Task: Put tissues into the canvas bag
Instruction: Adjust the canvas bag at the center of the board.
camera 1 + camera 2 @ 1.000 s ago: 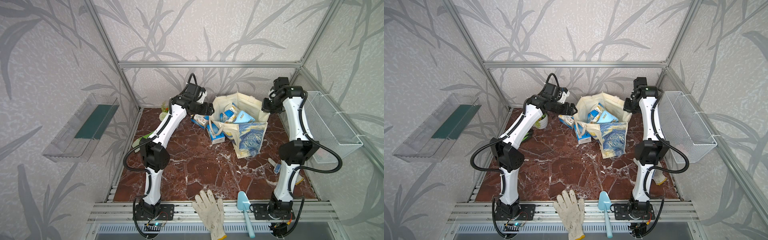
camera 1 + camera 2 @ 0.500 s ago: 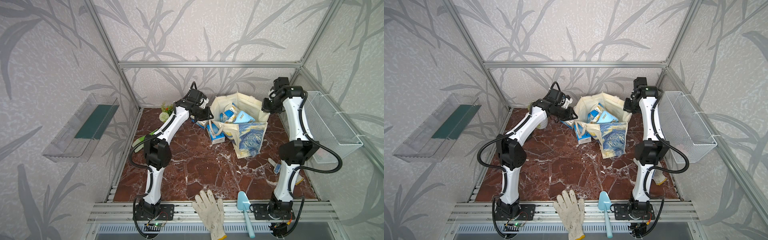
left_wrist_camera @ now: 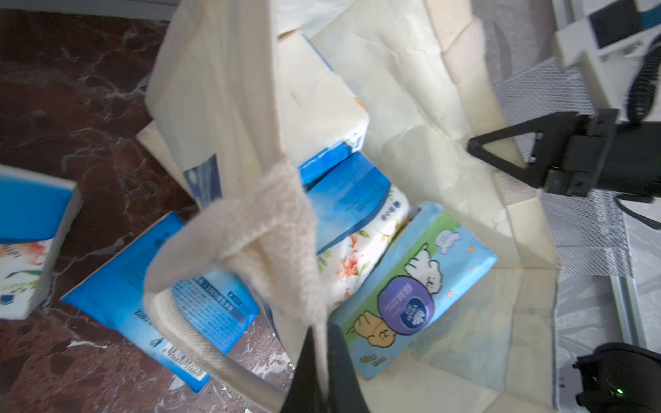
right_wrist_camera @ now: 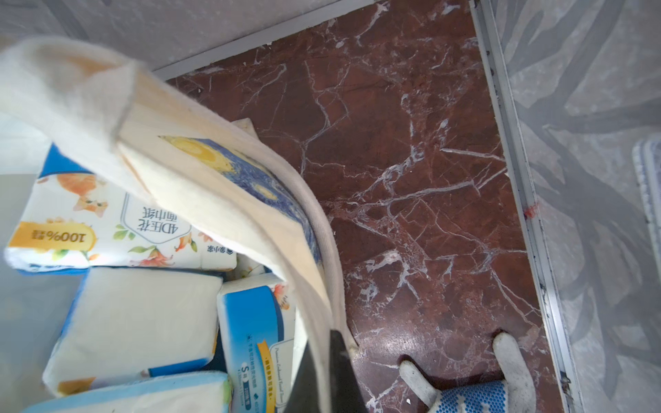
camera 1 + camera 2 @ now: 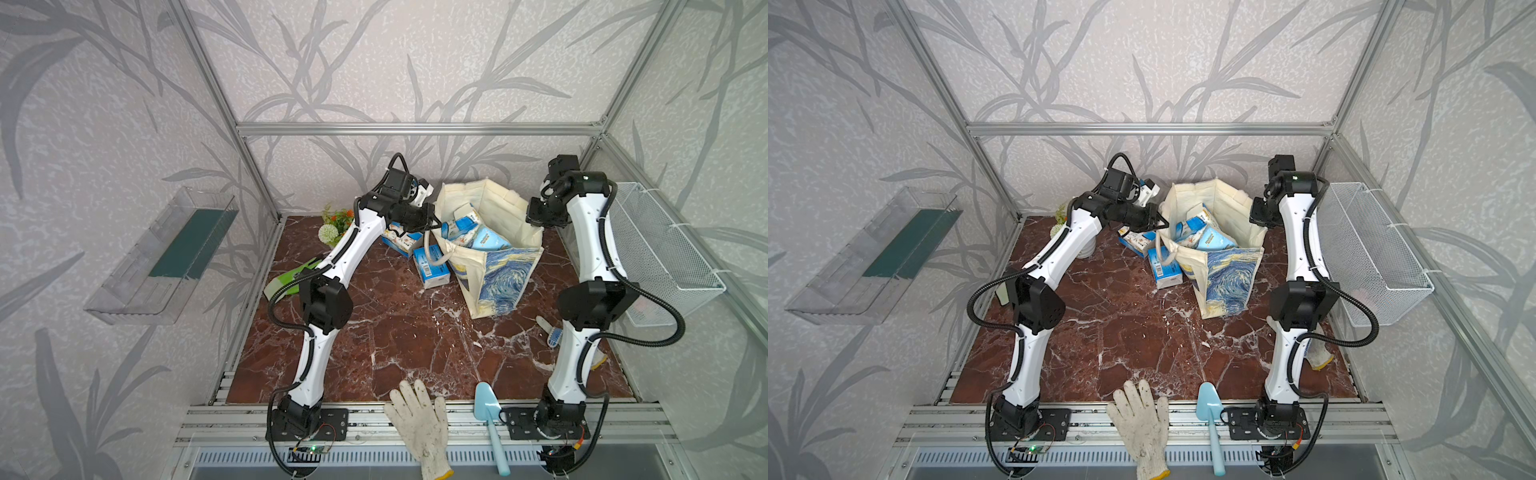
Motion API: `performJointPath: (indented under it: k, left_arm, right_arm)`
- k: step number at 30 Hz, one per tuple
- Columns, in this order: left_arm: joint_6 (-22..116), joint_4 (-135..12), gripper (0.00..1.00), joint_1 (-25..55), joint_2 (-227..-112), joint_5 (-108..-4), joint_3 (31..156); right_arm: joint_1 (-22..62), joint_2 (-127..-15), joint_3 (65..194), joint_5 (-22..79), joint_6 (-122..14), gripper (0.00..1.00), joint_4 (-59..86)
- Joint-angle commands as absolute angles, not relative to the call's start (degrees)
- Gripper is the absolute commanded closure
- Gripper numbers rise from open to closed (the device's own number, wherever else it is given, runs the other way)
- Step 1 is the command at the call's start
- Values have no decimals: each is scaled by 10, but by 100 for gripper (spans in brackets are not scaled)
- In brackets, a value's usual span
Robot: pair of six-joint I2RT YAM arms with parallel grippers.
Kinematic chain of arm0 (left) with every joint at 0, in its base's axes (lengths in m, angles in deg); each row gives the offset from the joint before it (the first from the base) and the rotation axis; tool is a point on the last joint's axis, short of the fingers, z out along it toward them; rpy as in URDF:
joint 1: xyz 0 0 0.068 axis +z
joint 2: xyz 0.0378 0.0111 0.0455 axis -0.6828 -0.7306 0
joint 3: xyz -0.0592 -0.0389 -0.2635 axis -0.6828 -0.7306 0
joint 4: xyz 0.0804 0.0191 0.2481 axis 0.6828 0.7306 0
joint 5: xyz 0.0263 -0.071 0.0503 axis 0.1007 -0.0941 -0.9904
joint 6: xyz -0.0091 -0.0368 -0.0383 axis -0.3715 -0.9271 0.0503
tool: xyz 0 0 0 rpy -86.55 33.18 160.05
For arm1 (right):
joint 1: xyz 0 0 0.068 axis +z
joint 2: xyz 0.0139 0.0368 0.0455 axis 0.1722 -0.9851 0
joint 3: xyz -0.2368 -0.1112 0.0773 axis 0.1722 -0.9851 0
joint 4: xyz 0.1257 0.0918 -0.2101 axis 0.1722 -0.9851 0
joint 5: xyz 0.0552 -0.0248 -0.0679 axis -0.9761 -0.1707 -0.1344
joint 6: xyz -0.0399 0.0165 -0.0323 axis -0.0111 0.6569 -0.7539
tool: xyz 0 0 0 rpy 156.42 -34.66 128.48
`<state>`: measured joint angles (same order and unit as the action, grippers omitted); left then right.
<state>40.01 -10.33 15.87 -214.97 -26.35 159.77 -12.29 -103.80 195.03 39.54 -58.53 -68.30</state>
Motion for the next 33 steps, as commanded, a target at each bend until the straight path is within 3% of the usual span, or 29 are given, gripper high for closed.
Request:
performJointPath:
  k: [1,19,27,29,33]
  left_arm:
    - [421,-127,100,144,-2129,-210,1657]
    - [491,-92,98,122,-2168,-245,1655]
    - [522,-68,76,133,-2159,-249,1632]
    - [530,-61,67,135,-2154,-248,1631]
    - [547,-49,38,138,-2140,-247,1631]
  right_arm:
    - [-122,-1029,1968,413,-595,96,-708]
    - [-128,-1031,1962,475,-587,96,-719]
    - [-134,-1033,1955,472,-584,97,-707]
    - [-134,-1035,1954,470,-584,97,-706]
    - [-134,-1034,1944,469,-584,97,-699]
